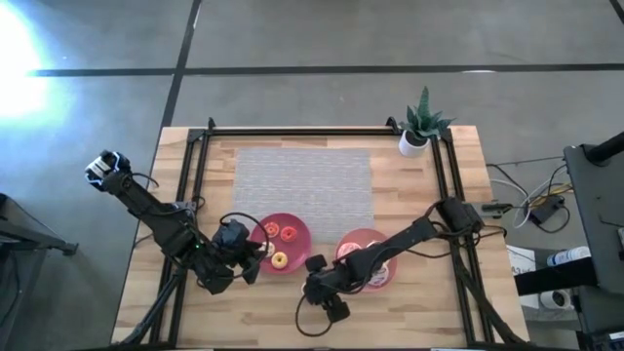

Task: Pick & Place donuts
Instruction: Put the blue small donut on the dark pink plate

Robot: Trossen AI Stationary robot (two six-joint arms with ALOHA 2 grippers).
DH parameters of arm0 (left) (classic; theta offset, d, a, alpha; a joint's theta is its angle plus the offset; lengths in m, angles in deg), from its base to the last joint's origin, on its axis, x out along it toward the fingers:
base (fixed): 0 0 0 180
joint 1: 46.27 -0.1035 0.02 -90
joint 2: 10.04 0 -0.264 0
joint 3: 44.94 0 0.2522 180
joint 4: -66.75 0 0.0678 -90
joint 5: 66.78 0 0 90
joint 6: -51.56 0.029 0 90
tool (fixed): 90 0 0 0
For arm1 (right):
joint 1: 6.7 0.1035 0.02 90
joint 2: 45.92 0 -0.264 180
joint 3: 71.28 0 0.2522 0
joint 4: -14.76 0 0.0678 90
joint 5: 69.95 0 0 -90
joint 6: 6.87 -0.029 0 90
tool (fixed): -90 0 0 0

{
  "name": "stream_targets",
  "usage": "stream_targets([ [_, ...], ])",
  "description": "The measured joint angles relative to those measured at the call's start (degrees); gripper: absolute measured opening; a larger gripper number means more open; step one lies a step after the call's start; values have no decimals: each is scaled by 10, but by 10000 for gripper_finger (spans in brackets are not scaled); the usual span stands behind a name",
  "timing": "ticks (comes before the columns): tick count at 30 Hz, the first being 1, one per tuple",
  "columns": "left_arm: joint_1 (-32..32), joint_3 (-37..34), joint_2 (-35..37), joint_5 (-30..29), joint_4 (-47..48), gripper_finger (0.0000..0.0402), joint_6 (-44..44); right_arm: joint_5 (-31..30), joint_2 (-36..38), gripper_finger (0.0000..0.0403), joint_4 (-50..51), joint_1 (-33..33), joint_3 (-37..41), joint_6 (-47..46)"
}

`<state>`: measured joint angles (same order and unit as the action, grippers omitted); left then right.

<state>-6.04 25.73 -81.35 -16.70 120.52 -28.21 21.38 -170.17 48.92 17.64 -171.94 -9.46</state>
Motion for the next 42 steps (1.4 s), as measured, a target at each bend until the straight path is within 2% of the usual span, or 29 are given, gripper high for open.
stream_targets([
  [10, 0, 0, 0, 0, 0, 122, -3, -29, -4, 178, -1, -4, 0, 3],
  [21, 0, 0, 0, -1, 0, 122, -10, -34, -27, 77, -9, -5, -1, -10],
  [27, 0, 0, 0, -1, 0, 122, -11, -1, -3, 18, 1, -23, 3, -100],
  [32, 0, -1, 0, -3, 0, 122, -11, -1, 44, 13, -37, -57, 9, -199],
  [36, 5, 1, 0, -33, -8, 122, 9, -7, 106, 13, -94, -80, 29, -267],
  [39, 20, 8, 0, -85, -28, 122, 60, -59, 165, 13, -126, -95, 61, -348],
  [42, 37, 13, 0, -162, -70, 122, 134, -130, 221, 13, -186, -111, 111, -444],
])
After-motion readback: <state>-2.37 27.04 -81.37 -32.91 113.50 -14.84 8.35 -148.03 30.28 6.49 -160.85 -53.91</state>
